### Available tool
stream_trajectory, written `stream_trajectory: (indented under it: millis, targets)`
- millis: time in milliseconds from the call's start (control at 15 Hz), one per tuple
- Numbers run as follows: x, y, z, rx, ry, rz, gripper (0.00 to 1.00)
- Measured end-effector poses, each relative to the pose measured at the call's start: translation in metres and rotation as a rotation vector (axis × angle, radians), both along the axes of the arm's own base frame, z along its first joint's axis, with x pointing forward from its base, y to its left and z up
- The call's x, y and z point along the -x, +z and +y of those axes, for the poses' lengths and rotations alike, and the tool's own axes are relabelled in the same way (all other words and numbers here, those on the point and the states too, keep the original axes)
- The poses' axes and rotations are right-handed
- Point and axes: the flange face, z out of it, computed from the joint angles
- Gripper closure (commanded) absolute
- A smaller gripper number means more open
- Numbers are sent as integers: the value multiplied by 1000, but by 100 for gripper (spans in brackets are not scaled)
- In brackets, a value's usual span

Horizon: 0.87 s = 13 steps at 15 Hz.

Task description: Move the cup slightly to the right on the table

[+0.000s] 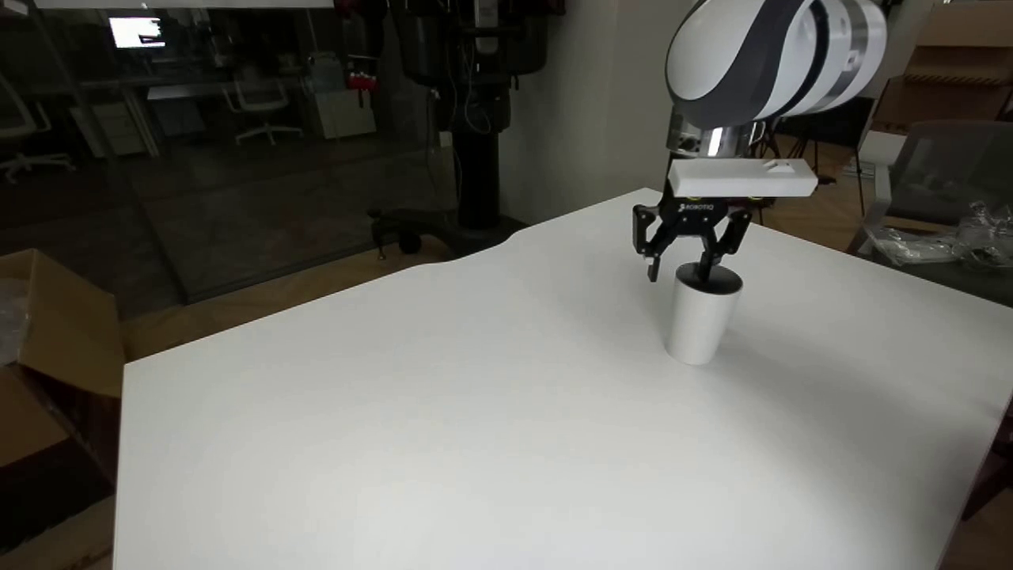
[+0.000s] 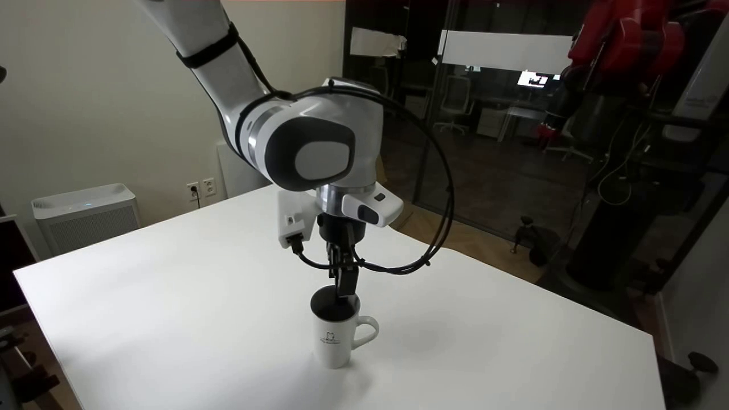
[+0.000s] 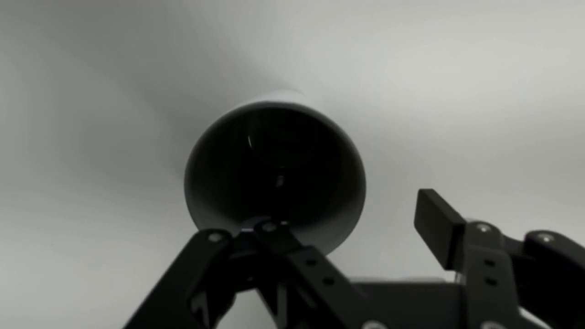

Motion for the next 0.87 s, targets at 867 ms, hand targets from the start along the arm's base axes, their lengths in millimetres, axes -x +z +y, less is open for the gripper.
stream_trajectory:
  millis: [867]
  targets:
    - [6, 61, 29, -48, 10, -97, 0]
